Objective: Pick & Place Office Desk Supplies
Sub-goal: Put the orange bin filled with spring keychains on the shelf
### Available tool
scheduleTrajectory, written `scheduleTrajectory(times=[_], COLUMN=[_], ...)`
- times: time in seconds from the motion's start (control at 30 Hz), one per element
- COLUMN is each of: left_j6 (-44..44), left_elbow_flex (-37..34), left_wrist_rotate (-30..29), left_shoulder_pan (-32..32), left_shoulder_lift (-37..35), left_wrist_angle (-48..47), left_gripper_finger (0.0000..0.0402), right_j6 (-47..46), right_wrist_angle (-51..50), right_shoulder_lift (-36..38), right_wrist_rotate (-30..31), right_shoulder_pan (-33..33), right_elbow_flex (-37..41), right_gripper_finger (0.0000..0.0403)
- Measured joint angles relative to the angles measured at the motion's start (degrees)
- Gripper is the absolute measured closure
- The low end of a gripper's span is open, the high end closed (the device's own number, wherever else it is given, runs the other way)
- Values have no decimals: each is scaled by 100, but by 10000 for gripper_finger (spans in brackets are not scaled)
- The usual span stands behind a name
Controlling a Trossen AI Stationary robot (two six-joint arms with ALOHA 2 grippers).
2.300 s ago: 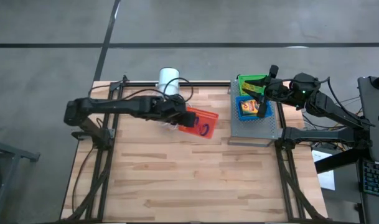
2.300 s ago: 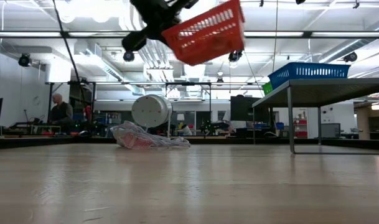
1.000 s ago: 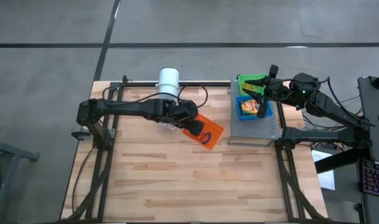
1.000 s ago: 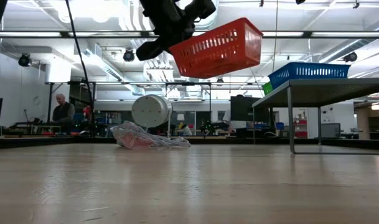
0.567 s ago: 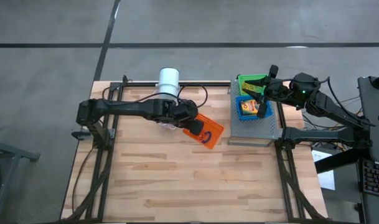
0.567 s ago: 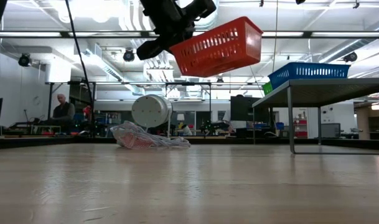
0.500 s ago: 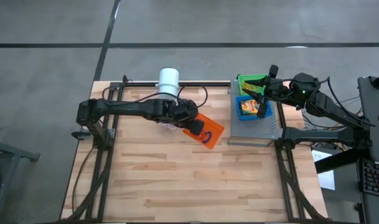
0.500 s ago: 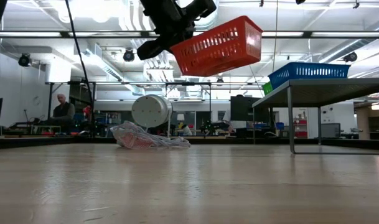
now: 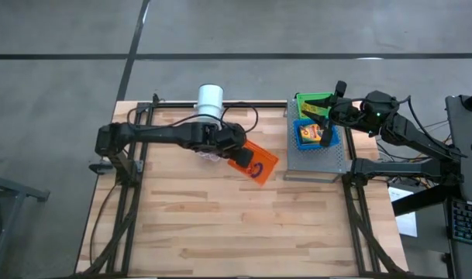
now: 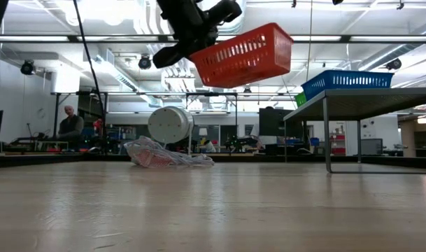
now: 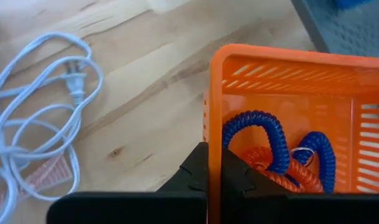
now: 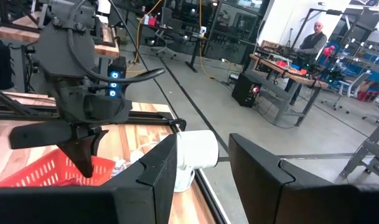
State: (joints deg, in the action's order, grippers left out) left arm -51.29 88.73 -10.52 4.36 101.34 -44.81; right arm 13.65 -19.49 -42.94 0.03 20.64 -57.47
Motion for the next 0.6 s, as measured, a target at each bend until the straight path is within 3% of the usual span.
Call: scheduleTrajectory(times=[0.27, 0.6], left_j6=[-1498, -979], left_elbow_flex=[-4, -4], left_wrist_rotate=[-1, 1], left_shoulder_pan=[242, 318], left_shoulder_lift=[-164, -142], left_wrist_angle=[-282, -303], left_gripper_finger=[394, 382], right_j6=[-11, -9], right_wrist_angle=[0, 0], right_shoulder_lift=[0, 0], right_wrist_rotate=[0, 0], right_shoulder_pan=[2, 0], right_elbow_flex=[0, 0], right_gripper_finger=[264, 264])
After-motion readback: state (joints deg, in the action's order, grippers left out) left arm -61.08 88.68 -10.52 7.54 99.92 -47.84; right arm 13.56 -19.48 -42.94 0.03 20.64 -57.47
